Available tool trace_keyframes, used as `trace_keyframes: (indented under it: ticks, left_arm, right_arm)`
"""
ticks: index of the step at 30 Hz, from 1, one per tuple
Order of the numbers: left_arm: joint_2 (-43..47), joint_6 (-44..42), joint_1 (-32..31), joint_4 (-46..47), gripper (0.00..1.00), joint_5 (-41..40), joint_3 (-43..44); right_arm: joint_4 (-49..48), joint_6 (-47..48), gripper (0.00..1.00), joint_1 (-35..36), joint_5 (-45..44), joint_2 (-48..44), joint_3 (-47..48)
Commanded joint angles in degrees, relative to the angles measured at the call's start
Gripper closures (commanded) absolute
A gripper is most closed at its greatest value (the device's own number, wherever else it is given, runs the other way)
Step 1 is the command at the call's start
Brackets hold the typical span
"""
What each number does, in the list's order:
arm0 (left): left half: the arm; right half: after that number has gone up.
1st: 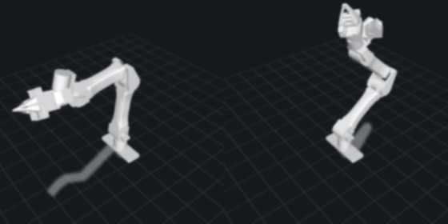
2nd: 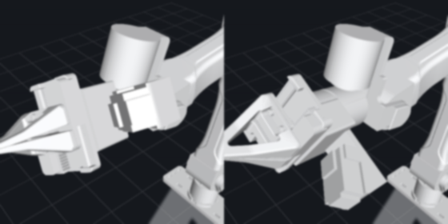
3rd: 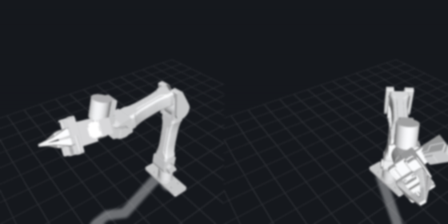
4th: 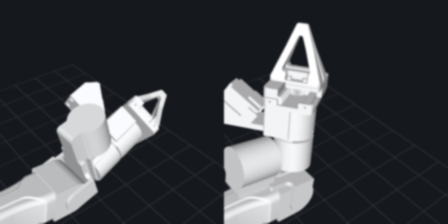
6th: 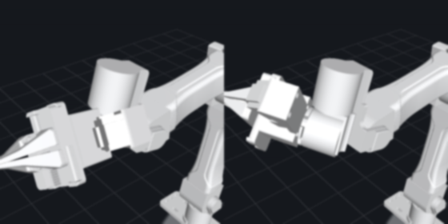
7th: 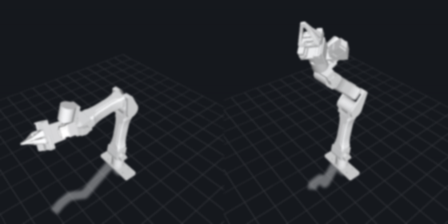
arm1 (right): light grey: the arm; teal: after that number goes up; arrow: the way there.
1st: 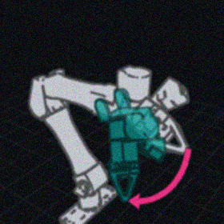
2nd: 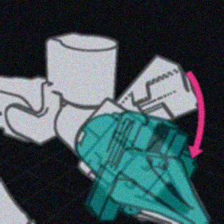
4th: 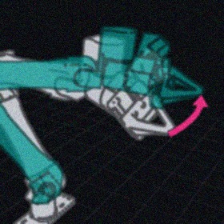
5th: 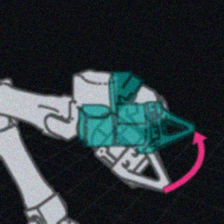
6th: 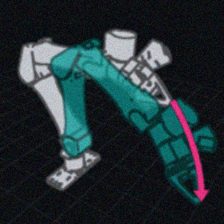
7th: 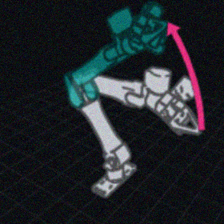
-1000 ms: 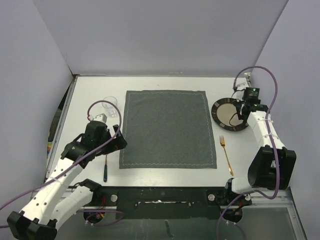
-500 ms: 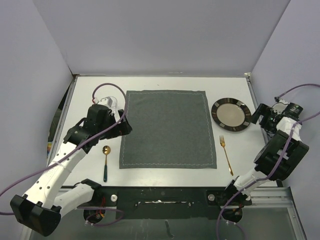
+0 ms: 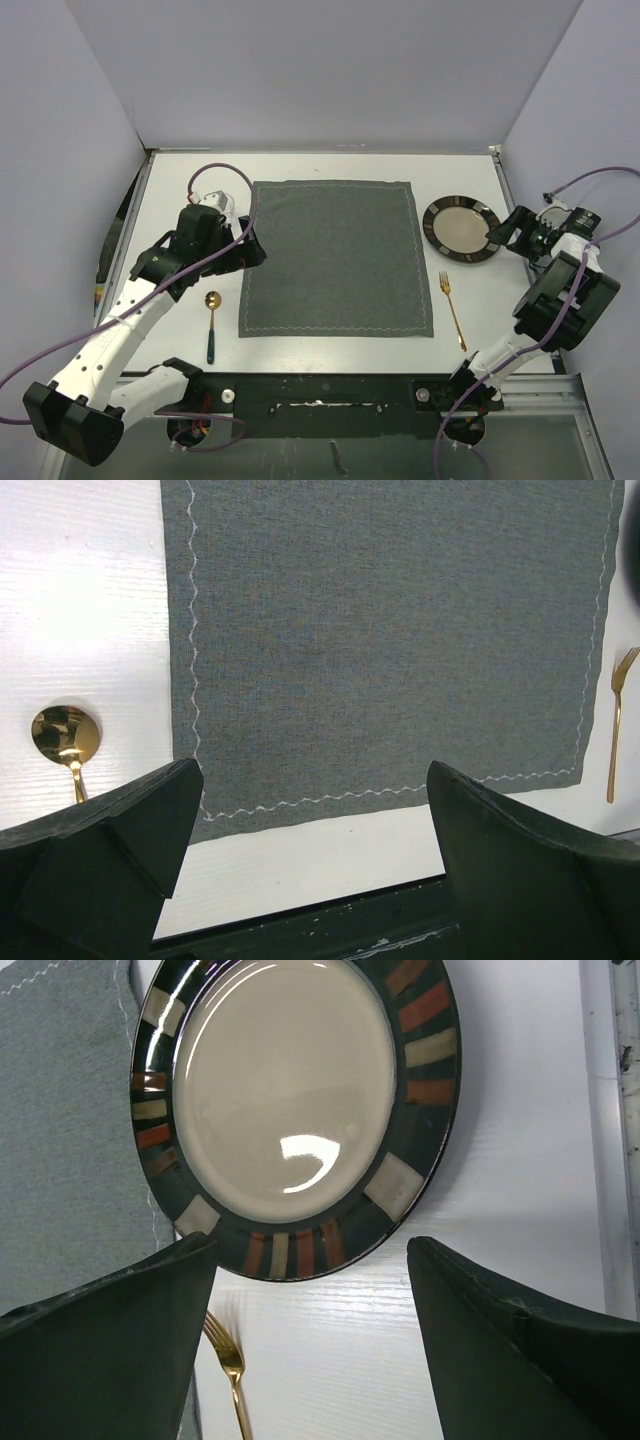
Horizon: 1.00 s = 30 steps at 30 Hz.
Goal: Set the dinner table for one person
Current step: Pick up the plate at the center of the board.
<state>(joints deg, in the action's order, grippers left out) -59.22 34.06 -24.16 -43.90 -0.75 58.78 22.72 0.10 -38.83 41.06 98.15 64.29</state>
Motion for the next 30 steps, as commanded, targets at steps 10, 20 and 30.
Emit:
trace_keyframes:
  ticks: [10,20,30]
  left_arm:
    - [1.4,2.0,0.4,2.3,0.02,1.4,0.3]
    - [2.3,2.8,0.4,1.5,0.02,0.8,-0.4]
    - [2.4,4.6,0.3,2.7,0.02,1.0,-1.6]
  right_arm:
    - [-4.3,4.5,0.21,-1.8,-0.8,2.6,-2.0]
    - [-7.8,6.0,0.24,-1.8,0.7,6.6,-3.5]
    - [-9.5,4.8,0.32,-1.8,5.0,9.9,-1.2]
